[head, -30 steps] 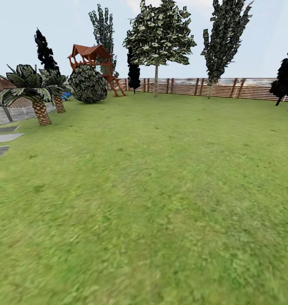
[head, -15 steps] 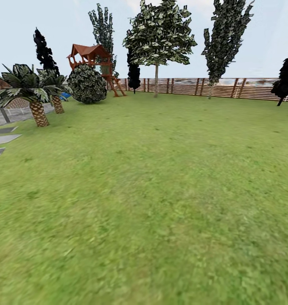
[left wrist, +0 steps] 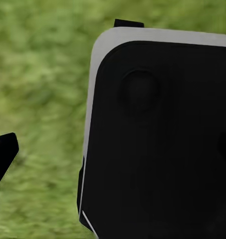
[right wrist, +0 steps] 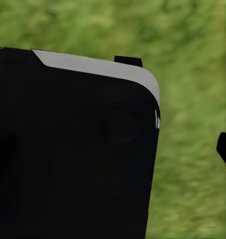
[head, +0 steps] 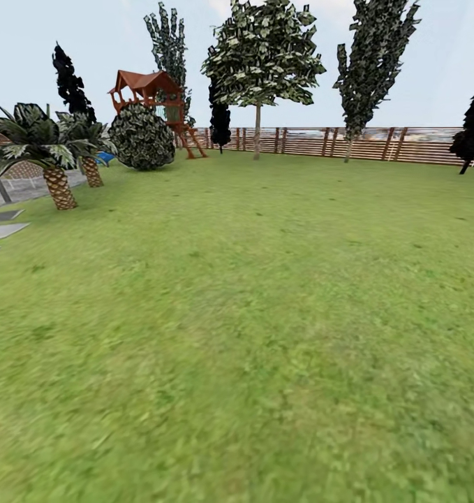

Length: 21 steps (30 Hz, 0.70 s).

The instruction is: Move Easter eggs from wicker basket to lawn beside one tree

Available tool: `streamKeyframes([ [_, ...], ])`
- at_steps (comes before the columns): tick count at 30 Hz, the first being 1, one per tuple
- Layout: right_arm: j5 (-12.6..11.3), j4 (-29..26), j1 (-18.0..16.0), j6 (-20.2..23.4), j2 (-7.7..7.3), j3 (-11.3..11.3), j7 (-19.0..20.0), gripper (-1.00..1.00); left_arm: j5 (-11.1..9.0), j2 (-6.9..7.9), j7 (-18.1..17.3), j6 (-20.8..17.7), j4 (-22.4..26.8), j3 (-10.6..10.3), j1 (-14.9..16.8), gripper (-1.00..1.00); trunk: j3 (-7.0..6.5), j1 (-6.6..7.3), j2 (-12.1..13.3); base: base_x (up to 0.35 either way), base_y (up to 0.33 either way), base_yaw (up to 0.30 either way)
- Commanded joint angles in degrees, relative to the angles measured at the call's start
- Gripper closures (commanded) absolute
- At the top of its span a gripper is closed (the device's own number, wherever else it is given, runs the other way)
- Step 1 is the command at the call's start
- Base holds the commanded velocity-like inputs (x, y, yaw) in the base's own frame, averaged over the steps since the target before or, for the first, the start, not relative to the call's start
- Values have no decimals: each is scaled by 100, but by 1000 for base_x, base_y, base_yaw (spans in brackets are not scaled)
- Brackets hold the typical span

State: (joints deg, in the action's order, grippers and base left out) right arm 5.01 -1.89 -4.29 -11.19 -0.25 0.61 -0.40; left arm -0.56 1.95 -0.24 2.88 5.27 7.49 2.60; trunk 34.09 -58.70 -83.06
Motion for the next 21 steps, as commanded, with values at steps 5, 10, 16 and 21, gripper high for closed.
streamKeyframes([
  [5, 51, 4, -2, -15, -2, 0, -4, -100, -6, -1, -3, 19, -7, 29, 4, -100, 6, -3, -2, 324, 0, 0],
  [10, 51, 4, -3, -15, -3, 0, -4, -100, -6, 2, -3, 19, -7, 27, 4, -100, 9, -3, -2, 324, 0, 0],
  [16, 46, 4, -2, -15, -2, 0, -4, -100, -6, -1, -3, 19, -8, 27, 4, -100, 19, -3, -2, 324, 0, 0],
  [21, 50, 4, -4, -15, -2, 0, -4, -100, -6, -2, -3, 19, -8, 27, 4, -100, 19, -3, -2, 324, 0, 0],
])
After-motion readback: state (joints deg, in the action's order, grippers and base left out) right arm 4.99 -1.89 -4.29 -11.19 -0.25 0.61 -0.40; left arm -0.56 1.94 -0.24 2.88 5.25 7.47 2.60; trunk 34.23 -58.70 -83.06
